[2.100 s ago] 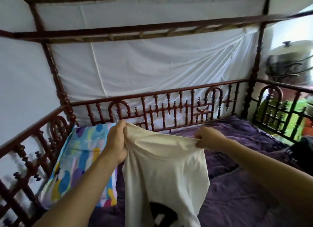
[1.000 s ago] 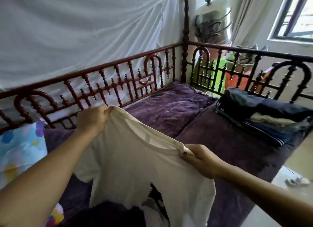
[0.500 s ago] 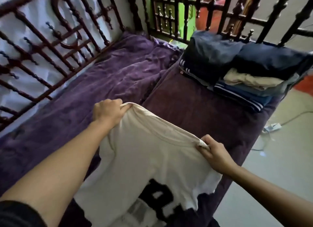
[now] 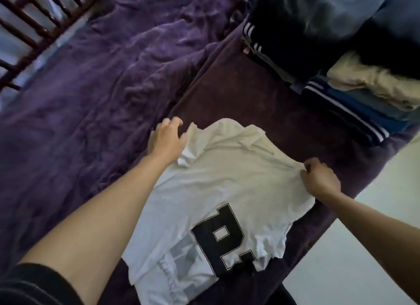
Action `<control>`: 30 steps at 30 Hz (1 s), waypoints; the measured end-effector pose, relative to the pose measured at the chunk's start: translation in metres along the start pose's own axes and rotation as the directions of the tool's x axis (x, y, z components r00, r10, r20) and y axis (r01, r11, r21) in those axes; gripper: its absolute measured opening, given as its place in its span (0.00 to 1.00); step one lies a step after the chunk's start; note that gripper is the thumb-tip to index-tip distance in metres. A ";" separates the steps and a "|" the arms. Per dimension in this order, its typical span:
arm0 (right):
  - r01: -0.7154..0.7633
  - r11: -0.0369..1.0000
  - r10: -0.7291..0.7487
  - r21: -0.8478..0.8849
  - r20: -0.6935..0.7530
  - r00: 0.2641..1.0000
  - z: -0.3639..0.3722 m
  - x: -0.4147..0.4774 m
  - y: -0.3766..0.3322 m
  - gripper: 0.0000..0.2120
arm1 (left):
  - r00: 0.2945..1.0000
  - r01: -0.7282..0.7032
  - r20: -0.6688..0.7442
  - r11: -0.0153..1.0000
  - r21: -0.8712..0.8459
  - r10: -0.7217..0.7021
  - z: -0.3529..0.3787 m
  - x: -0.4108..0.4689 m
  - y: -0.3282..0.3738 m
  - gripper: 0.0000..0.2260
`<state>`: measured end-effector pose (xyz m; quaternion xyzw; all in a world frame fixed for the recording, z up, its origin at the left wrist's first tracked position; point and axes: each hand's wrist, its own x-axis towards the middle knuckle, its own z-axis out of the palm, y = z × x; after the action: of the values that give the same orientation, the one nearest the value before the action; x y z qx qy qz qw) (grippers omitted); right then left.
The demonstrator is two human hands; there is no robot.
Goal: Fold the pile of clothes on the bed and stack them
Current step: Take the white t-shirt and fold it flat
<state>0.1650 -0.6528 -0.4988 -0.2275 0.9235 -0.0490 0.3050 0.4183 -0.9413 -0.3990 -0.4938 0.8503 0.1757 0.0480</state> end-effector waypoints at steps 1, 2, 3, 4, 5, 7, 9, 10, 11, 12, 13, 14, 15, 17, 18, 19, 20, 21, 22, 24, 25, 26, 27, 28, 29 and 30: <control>0.057 0.997 -0.057 -0.057 -0.001 0.998 0.003 -0.001 -0.012 0.15 | 0.997 0.062 0.034 0.998 0.015 -0.063 0.001 -0.016 -0.025 0.15; 0.126 0.987 -0.126 -0.102 0.006 0.992 0.007 -0.004 -0.027 0.17 | 0.989 0.131 0.067 0.991 0.029 -0.133 0.003 -0.034 -0.050 0.15; 0.201 0.970 -0.199 -0.134 0.026 0.980 0.012 -0.007 -0.046 0.18 | 0.974 0.203 0.098 0.978 0.041 -0.206 0.007 -0.053 -0.076 0.15; 0.281 0.947 -0.274 -0.158 0.061 0.960 0.017 -0.010 -0.068 0.18 | 0.951 0.276 0.128 0.960 0.053 -0.280 0.011 -0.072 -0.101 0.15; 0.363 0.916 -0.349 -0.173 0.106 0.931 0.024 -0.013 -0.091 0.18 | 0.923 0.344 0.161 0.936 0.068 -0.351 0.016 -0.091 -0.125 0.15; 0.515 0.835 -0.483 -0.193 0.188 0.855 0.039 -0.016 -0.139 0.17 | 0.860 0.449 0.218 0.888 0.103 -0.461 0.029 -0.124 -0.165 0.16; 0.639 0.731 -0.601 -0.239 0.218 0.769 0.056 -0.013 -0.185 0.19 | 0.825 0.501 0.234 0.857 0.121 -0.515 0.044 -0.145 -0.194 0.17; 0.683 0.680 -0.647 -0.266 0.219 0.730 0.066 -0.009 -0.206 0.22 | 0.817 0.514 0.232 0.849 0.122 -0.528 0.052 -0.150 -0.206 0.17; 0.715 0.633 -0.684 -0.296 0.220 0.696 0.077 -0.003 -0.227 0.26 | 0.813 0.523 0.224 0.843 0.122 -0.537 0.061 -0.152 -0.217 0.17; 0.734 0.593 -0.706 -0.330 0.225 0.671 0.087 0.004 -0.245 0.31 | 0.813 0.529 0.212 0.841 0.118 -0.541 0.071 -0.151 -0.227 0.18; 0.737 0.571 -0.707 -0.362 0.238 0.665 0.096 0.011 -0.261 0.37 | 0.822 0.524 0.192 0.844 0.111 -0.536 0.080 -0.148 -0.235 0.20; 0.726 0.565 -0.689 -0.392 0.260 0.676 0.105 0.018 -0.273 0.42 | 0.836 0.514 0.165 0.852 0.100 -0.523 0.090 -0.143 -0.244 0.22; 0.718 0.556 -0.669 -0.420 0.287 0.686 0.112 0.026 -0.283 0.45 | 0.851 0.502 0.131 0.861 0.087 -0.509 0.099 -0.137 -0.252 0.24; 0.723 0.496 -0.647 -0.480 0.352 0.677 0.124 0.041 -0.293 0.38 | 0.860 0.496 0.089 0.864 0.084 -0.502 0.114 -0.127 -0.269 0.27; 0.727 0.475 -0.650 -0.495 0.359 0.669 0.126 0.047 -0.296 0.29 | 0.856 0.500 0.099 0.861 0.097 -0.508 0.119 -0.123 -0.276 0.27; 0.719 0.507 -0.662 -0.476 0.319 0.678 0.125 0.051 -0.299 0.21 | 0.850 0.502 0.121 0.857 0.115 -0.513 0.122 -0.120 -0.283 0.24; 0.702 0.575 -0.678 -0.421 0.236 0.696 0.123 0.056 -0.302 0.16 | 0.846 0.502 0.136 0.856 0.125 -0.516 0.122 -0.118 -0.289 0.19; 0.671 0.658 -0.677 -0.342 0.119 0.726 0.117 0.061 -0.307 0.14 | 0.845 0.509 0.126 0.854 0.104 -0.519 0.121 -0.116 -0.294 0.12; 0.625 0.742 -0.647 -0.243 -0.011 0.763 0.107 0.068 -0.313 0.13 | 0.845 0.525 0.091 0.850 0.042 -0.527 0.119 -0.114 -0.297 0.06; 0.542 0.837 -0.545 -0.069 -0.189 0.817 0.085 0.081 -0.339 0.13 | 0.824 0.561 -0.008 0.816 -0.137 -0.567 0.109 -0.108 -0.308 0.07; 0.497 0.867 -0.479 0.023 -0.235 0.846 0.075 0.089 -0.353 0.13 | 0.799 0.577 -0.054 0.790 -0.208 -0.598 0.102 -0.103 -0.314 0.10; 0.460 0.881 -0.421 0.116 -0.254 0.871 0.069 0.097 -0.366 0.12 | 0.774 0.587 -0.095 0.765 -0.264 -0.626 0.098 -0.095 -0.319 0.11; 0.435 0.880 -0.383 0.191 -0.256 0.888 0.066 0.105 -0.378 0.11 | 0.756 0.591 -0.124 0.752 -0.292 -0.643 0.094 -0.087 -0.324 0.11; 0.421 0.870 -0.363 0.257 -0.246 0.899 0.068 0.112 -0.389 0.10 | 0.749 0.590 -0.148 0.752 -0.295 -0.646 0.093 -0.079 -0.328 0.10; 0.414 0.854 -0.356 0.313 -0.228 0.906 0.073 0.118 -0.397 0.08 | 0.754 0.581 -0.170 0.765 -0.280 -0.635 0.094 -0.072 -0.331 0.10; 0.408 0.846 -0.354 0.343 -0.209 0.911 0.081 0.123 -0.403 0.08 | 0.759 0.573 -0.192 0.778 -0.257 -0.622 0.097 -0.067 -0.332 0.09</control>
<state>0.2824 -1.0639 -0.5379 -0.3392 0.8513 -0.3020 0.2627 0.7276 -1.0025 -0.5558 -0.7612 0.6257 0.1604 -0.0584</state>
